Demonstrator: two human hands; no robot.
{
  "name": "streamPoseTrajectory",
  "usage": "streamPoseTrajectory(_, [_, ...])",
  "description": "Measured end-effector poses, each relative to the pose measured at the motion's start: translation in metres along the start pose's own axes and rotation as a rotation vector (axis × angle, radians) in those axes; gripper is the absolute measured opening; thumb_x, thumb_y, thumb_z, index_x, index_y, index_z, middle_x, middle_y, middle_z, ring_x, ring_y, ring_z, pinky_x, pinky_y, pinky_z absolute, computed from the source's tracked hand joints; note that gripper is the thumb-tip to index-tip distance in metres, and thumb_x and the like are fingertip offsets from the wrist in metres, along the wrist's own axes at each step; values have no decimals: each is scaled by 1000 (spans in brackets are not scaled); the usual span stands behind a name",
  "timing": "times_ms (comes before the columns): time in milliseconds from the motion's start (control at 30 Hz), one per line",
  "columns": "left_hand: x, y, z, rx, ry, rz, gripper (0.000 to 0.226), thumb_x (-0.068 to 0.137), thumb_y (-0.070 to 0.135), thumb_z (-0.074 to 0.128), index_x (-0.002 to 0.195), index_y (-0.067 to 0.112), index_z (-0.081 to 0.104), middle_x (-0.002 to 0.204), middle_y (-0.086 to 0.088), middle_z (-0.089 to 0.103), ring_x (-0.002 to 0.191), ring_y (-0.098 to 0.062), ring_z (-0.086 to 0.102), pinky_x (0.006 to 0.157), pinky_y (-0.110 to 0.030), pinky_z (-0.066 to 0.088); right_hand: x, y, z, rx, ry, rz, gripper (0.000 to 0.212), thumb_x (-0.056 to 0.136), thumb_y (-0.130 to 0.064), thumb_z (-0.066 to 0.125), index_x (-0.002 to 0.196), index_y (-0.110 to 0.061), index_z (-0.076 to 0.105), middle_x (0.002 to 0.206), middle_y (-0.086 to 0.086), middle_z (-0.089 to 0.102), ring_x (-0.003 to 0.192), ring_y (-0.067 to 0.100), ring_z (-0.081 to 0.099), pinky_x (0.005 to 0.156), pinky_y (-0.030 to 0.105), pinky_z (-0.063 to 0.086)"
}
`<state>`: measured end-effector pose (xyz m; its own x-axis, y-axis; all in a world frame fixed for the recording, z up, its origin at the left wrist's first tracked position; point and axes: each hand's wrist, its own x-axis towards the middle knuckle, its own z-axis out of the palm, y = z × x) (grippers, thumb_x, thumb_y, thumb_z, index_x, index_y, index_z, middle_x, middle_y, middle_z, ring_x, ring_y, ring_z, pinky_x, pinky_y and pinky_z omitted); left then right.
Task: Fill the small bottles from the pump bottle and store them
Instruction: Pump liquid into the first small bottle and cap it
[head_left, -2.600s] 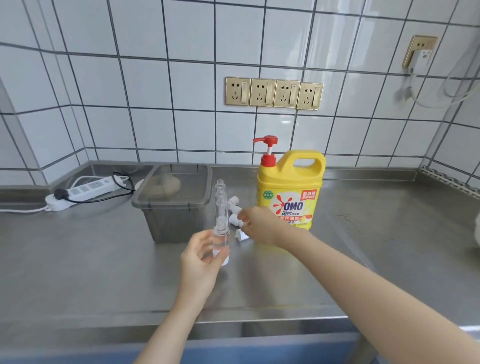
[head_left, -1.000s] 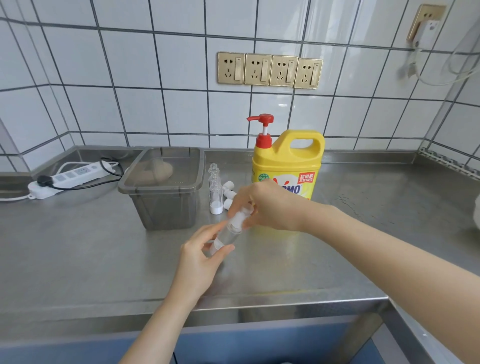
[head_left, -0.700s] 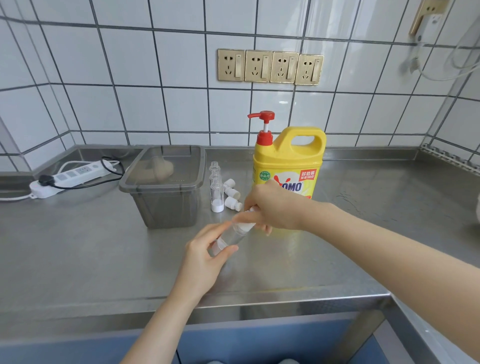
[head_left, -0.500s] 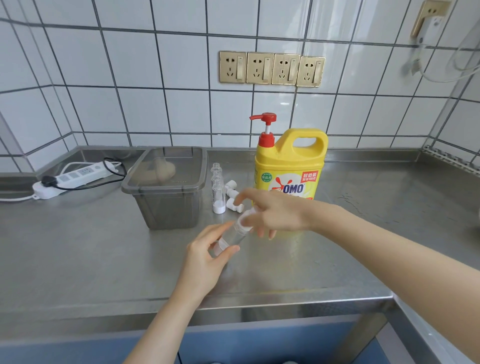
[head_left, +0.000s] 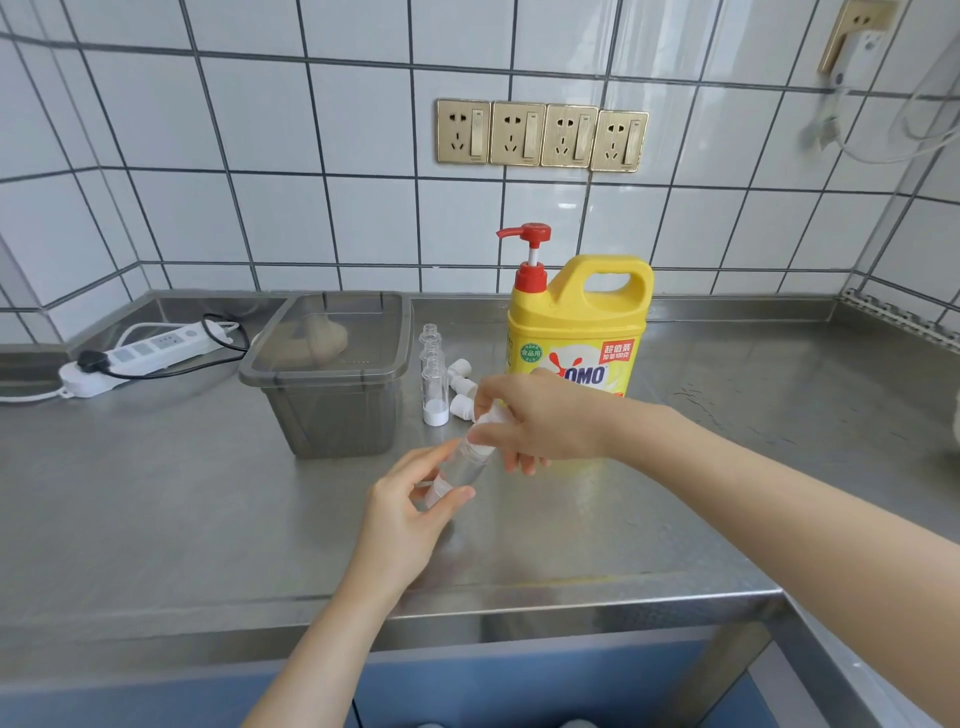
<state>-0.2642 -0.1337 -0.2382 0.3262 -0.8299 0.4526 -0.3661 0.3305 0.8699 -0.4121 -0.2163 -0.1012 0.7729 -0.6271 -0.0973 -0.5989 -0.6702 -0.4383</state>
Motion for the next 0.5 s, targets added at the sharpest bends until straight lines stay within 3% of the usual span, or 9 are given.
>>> streamPoseTrajectory(67, [1, 0, 0, -17, 8, -8, 49, 74, 19, 76, 107, 55, 67, 105, 17, 70, 90, -10, 67, 84, -45, 56, -1, 0, -6, -32, -30, -64, 13, 94, -19, 53, 105, -25, 52, 82, 8, 70, 62, 17, 70, 63, 31, 58])
streamPoseTrajectory(133, [1, -1, 0, -35, 18, -15, 46, 73, 23, 75, 109, 51, 68, 104, 12, 71, 87, -13, 66, 84, -44, 57, -3, -1, -10, 1, -63, -95, 23, 95, -9, 50, 103, -30, 52, 83, 1, 63, 56, -1, 65, 68, 29, 60])
streamPoseTrajectory(200, [1, -1, 0, -37, 15, -9, 46, 72, 22, 75, 109, 50, 68, 102, 13, 71, 86, -13, 66, 83, -40, 56, -4, -2, -12, 19, -80, -89, 26, 95, -6, 49, 103, -30, 52, 81, -4, 61, 55, -6, 63, 69, 27, 60])
streamPoseTrajectory(300, [0, 1, 1, -29, -8, 7, 52, 74, 13, 80, 107, 52, 67, 103, 18, 69, 87, -8, 66, 82, -32, 55, -4, -1, -9, -42, -82, -56, 9, 96, -23, 52, 104, -27, 53, 77, 1, 70, 66, 11, 71, 72, 31, 59])
streamPoseTrajectory(333, [-1, 1, 0, -21, -16, 9, 55, 76, 8, 80, 109, 50, 66, 103, 20, 69, 89, -5, 65, 82, -28, 54, -3, -2, -7, -78, -72, -27, 12, 97, -33, 51, 101, -22, 55, 74, 3, 72, 65, 15, 72, 70, 29, 58])
streamPoseTrajectory(433, [-1, 1, 0, -3, -30, 16, 54, 78, 1, 78, 110, 42, 65, 104, 22, 68, 90, -3, 64, 82, -23, 52, -4, -7, -3, -179, -58, 75, 54, 99, -51, 35, 85, -6, 59, 67, 10, 73, 61, 22, 71, 57, 22, 49])
streamPoseTrajectory(500, [0, 0, 1, -6, -23, 9, 53, 77, 1, 78, 111, 39, 65, 97, 23, 68, 82, -4, 63, 80, -26, 53, -4, -5, -5, -63, -26, 84, 50, 99, -50, 35, 98, -7, 59, 76, 10, 73, 67, 26, 71, 59, 26, 51])
